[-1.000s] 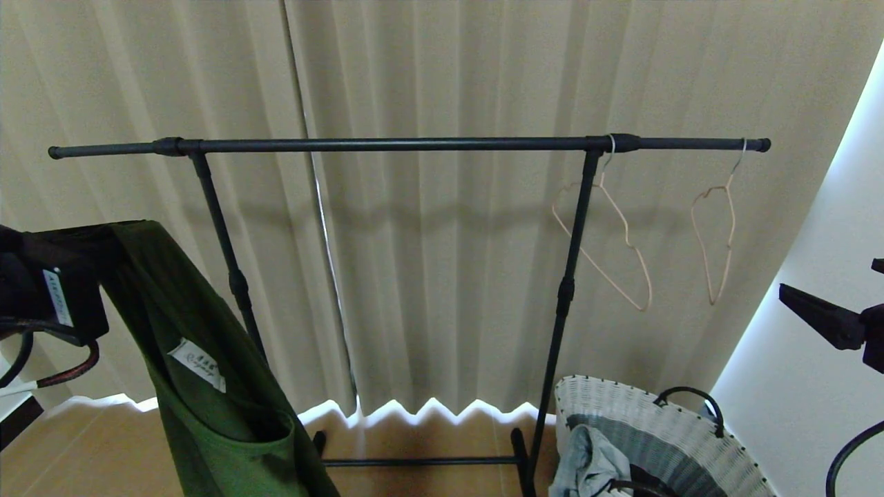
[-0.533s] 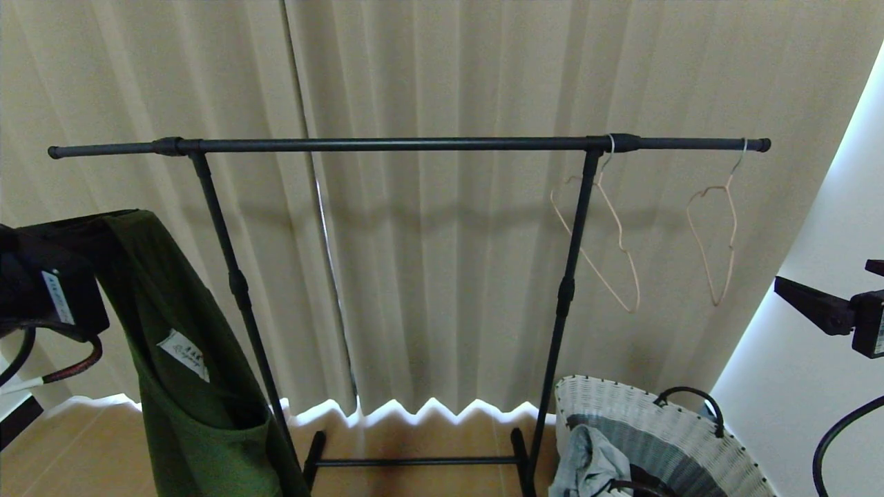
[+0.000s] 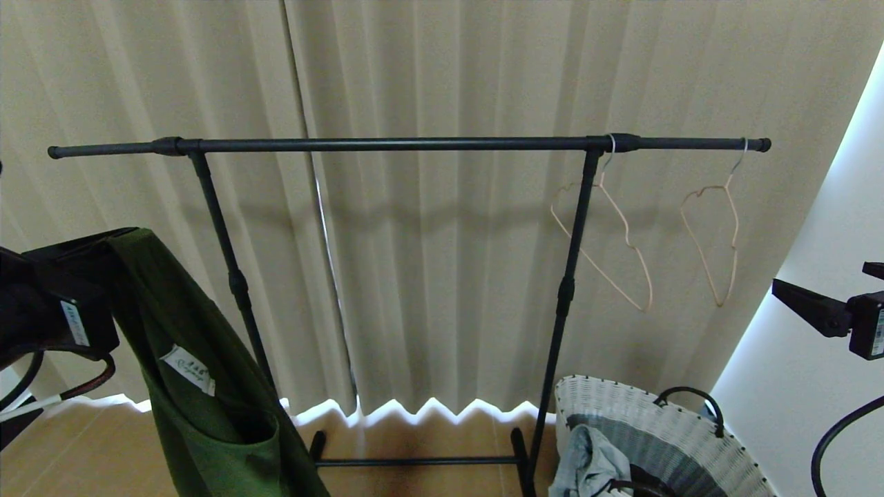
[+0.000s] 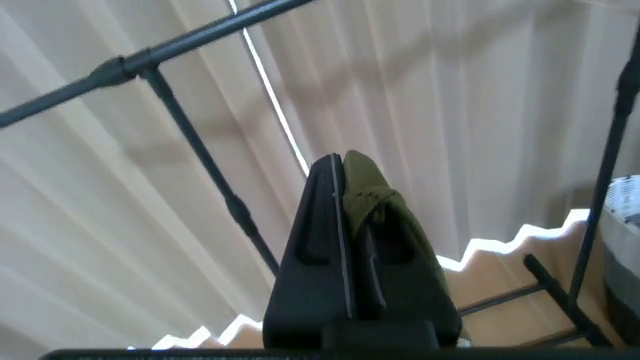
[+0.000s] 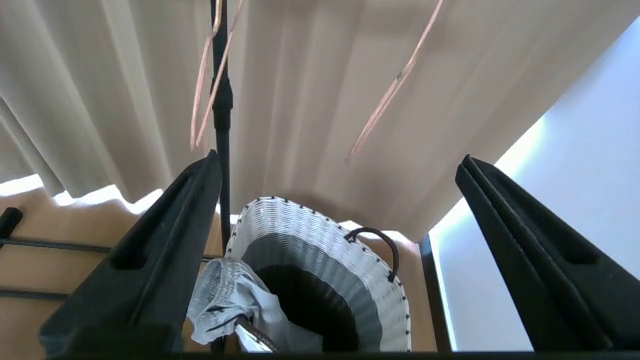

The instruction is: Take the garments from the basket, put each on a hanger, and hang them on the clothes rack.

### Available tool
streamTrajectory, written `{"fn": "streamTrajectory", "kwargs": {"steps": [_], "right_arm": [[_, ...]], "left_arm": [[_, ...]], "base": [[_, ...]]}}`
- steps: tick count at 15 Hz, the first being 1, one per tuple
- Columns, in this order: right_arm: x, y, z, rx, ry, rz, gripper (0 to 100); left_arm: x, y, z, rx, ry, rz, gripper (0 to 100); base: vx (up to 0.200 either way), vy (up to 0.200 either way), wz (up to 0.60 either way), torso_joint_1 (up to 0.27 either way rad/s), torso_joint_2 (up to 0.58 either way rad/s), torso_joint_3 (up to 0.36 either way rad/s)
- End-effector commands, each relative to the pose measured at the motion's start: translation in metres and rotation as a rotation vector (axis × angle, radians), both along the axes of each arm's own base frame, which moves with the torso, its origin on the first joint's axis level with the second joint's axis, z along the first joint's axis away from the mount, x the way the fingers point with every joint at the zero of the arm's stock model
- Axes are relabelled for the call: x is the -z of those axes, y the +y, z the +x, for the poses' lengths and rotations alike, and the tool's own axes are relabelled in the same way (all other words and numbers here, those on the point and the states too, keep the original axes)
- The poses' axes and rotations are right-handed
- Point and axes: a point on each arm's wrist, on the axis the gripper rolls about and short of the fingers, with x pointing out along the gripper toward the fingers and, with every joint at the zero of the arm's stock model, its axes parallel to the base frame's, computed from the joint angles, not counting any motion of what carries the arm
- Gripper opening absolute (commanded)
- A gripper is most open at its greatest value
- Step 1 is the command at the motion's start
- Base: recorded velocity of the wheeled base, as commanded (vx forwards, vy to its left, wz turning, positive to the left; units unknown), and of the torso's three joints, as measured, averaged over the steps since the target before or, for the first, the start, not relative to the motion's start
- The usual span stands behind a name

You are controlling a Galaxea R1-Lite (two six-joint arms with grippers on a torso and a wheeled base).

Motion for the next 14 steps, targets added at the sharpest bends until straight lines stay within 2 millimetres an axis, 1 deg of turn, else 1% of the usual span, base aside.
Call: {"fn": "streamTrajectory", "kwargs": {"steps": [1,2,8,14], "right_arm": [[-0.0003,0.0000,0.0004,0.000,-0.001,-0.001,100],[-0.0003,0.0000,0.0004,0.000,-0.001,-0.001,100],[0.0004,0.0000,0.0007,0.000,0.002,-0.001,100],[0.0013,-0.0002,0.0005,0.001,0.005,-0.001,100]], "left_arm": [[0.0016,0.0008,0.0008,-0.007,0.007,-0.002,0],[0.0013,0.0009,0.0005,-0.007,0.005,-0.002,0],[0.0022,0.0006,0.0004,0.007,0.008,0.003,0],[0.0021,0.0001,0.0014,0.008,0.008,0.004,0]], "base": [[0.000,0.000,0.00,0.000,0.00,0.000],[0.200,0.000,0.00,0.002,0.00,0.002],[0.200,-0.200,0.00,0.007,0.00,-0.002],[0.000,0.000,0.00,0.000,0.00,0.000]]}}
